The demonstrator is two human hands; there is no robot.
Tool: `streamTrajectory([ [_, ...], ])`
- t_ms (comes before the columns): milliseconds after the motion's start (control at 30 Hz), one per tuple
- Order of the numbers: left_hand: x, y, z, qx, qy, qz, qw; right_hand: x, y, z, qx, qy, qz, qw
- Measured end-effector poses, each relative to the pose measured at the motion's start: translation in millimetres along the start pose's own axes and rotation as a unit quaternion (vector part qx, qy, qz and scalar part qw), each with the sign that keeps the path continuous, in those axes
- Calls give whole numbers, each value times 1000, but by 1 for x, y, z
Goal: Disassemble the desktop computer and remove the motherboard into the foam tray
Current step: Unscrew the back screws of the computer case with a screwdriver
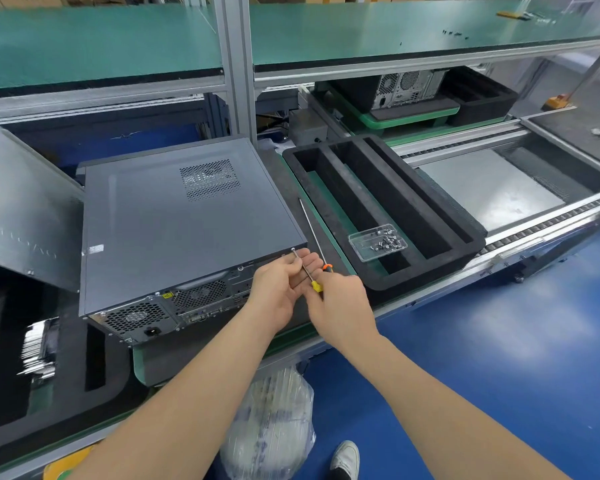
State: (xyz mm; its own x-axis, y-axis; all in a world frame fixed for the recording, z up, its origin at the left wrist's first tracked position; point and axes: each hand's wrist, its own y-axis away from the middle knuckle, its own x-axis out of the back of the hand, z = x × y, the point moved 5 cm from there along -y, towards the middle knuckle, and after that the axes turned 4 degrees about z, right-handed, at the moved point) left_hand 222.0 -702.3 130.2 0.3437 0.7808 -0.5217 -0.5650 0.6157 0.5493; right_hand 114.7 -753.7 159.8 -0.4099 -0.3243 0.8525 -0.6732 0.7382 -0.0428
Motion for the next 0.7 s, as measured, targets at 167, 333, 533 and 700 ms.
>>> streamTrajectory([
  [167,2,-2,-2,-19,-41,11,999,3,7,-6,31,14,65,997],
  [333,1,-6,-1,6,-44,13,999,-19,5,19,-267,-474,-160,824],
  [533,0,-8,-1,4,-13,1,1000,-31,28,16,-325,-728,-314,515],
  [700,1,-6,-2,5,-2,-11,1000,-24,18,21,-248,-512,-148,809],
])
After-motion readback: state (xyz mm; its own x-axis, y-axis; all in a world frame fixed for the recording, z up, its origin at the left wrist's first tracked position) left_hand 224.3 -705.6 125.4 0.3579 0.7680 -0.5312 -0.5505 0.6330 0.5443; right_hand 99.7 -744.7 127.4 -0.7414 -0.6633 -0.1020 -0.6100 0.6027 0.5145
